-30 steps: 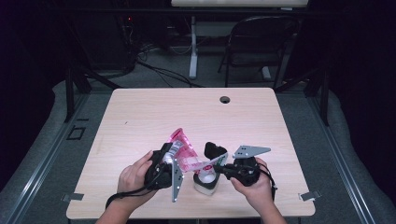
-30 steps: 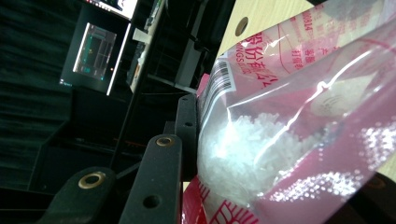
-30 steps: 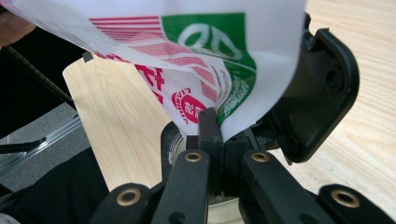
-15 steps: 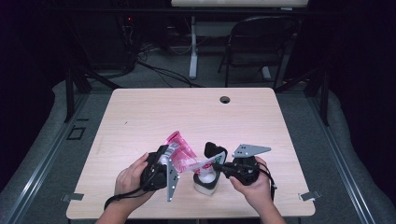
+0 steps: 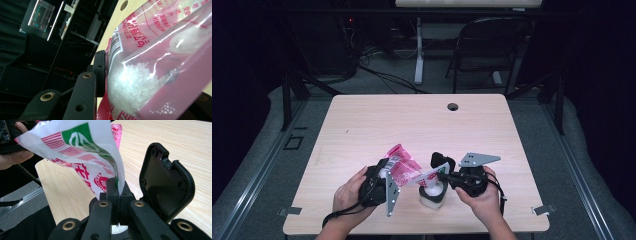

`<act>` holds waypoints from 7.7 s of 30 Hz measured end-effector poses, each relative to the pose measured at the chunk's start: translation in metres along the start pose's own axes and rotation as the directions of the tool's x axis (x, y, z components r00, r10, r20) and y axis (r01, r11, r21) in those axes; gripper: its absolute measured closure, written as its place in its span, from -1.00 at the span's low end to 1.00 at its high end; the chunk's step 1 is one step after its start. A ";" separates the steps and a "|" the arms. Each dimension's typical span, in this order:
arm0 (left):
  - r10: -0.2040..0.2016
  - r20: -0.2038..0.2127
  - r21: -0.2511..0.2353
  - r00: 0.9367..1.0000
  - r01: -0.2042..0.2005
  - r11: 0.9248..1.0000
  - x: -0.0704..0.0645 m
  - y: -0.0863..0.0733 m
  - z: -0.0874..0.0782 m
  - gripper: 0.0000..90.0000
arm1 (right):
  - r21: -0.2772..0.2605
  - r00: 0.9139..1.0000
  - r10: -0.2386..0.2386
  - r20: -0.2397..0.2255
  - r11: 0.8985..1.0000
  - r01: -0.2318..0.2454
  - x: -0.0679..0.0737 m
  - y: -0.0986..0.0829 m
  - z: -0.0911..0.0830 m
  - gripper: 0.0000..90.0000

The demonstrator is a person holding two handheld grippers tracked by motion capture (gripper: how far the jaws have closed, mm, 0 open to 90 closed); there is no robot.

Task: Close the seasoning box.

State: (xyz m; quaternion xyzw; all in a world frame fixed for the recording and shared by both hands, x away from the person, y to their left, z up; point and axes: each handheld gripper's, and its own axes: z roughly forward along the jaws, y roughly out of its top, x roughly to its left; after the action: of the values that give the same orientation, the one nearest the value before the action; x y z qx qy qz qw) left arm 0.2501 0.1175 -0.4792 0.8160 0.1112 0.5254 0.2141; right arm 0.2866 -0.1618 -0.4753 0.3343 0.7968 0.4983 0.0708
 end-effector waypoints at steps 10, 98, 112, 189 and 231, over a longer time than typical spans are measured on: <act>-0.024 0.021 0.007 1.000 0.023 1.000 -0.005 -0.009 0.001 0.66 | -0.008 1.000 0.000 0.001 1.000 0.000 0.000 0.002 0.000 1.00; -0.363 0.374 0.090 0.854 0.356 0.930 -0.034 -0.055 0.003 -0.12 | -0.030 0.999 -0.042 0.015 0.999 0.043 0.012 0.011 0.004 1.00; -0.371 0.403 0.068 0.837 0.376 0.924 -0.030 -0.049 -0.015 -0.05 | -0.020 0.998 -0.059 0.025 0.998 0.059 0.019 0.012 0.015 1.00; -0.590 0.302 -0.006 0.748 0.621 0.784 0.034 -0.084 -0.007 1.00 | -0.080 0.999 -0.040 -0.016 0.996 0.038 0.016 0.008 0.009 0.24; -0.612 0.000 0.130 0.791 0.607 0.784 0.053 -0.152 -0.002 1.00 | -0.106 1.000 0.001 -0.002 0.994 -0.001 0.011 -0.001 0.007 0.24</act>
State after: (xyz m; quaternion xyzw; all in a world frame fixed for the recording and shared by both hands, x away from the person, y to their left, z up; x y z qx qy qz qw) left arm 0.2769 0.2735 -0.5066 0.7587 0.3962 0.4029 0.3241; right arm 0.2805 -0.1499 -0.4771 0.3300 0.7691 0.5403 0.0872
